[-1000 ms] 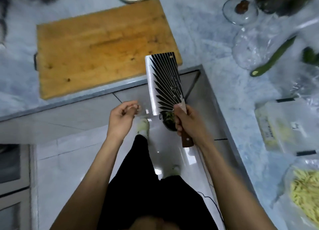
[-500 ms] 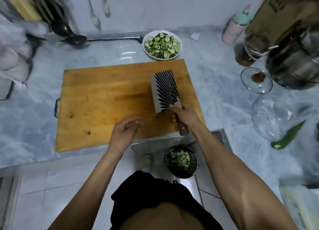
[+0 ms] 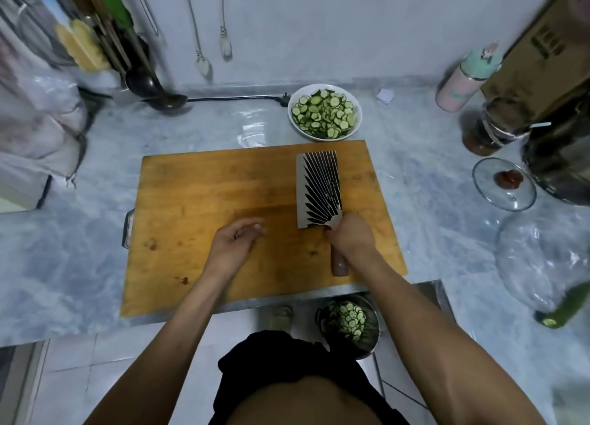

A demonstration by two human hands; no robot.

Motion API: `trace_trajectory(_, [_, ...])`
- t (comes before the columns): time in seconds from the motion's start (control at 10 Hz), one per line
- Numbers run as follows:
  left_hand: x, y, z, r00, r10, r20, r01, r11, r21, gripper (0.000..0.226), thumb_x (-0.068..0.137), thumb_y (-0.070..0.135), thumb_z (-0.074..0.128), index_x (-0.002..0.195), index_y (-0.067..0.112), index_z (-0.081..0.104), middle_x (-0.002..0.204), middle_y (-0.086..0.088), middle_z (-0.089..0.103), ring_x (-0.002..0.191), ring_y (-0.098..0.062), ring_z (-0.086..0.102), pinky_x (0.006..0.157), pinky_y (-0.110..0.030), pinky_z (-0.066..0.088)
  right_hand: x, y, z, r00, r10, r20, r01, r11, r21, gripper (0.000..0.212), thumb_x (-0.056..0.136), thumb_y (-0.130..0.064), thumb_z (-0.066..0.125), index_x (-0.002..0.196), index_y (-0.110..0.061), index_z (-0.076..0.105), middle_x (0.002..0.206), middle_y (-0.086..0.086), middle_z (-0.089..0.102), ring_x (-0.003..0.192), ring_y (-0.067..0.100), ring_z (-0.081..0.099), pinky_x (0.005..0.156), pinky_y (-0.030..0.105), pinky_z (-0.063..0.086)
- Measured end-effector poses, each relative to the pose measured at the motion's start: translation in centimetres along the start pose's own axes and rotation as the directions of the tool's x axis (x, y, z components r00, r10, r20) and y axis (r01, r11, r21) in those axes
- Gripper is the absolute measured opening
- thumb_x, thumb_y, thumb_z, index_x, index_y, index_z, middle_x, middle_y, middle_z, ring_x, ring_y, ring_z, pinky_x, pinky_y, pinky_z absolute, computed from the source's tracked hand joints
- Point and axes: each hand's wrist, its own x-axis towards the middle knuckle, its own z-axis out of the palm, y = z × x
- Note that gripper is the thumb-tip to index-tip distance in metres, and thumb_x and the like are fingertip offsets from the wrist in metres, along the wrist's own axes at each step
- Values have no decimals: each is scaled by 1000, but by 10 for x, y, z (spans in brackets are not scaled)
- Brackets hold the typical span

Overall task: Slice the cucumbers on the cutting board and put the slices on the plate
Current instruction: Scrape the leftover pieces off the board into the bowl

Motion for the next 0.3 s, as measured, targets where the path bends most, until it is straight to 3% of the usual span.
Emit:
trace_trajectory(0.1, [8,8,-10,999,42,12,-43,994,102,17,99,15,57,104,23,71,98,-1,74,89,-9,67,85,-18,51,-3,-8,-2,999,2,-37,-7,992,-129,12,93,-20,61,93,-9,65,86,5,62,73,20,54,63,27,43])
trace_trajectory(0.2, [12,11,-22,993,103,63,-115,966,232,16,97,15,59,102,24,71,97,-1,74,93,-13,67,82,-20,50,-3,-11,-9,998,-40,-47,33,991,-132,12,93,-18,57,97,-9,65,93,7,67,71,19,53,62,27,43])
trace_trajectory(0.3, [19,39,-31,960,259,102,-276,832,481,14,93,19,65,104,21,73,95,2,71,91,-14,64,75,-22,46,-6,-23,-35,992,-125,-25,122,988,-99,4,90,-14,58,88,-12,56,84,4,57,74,20,53,57,26,39])
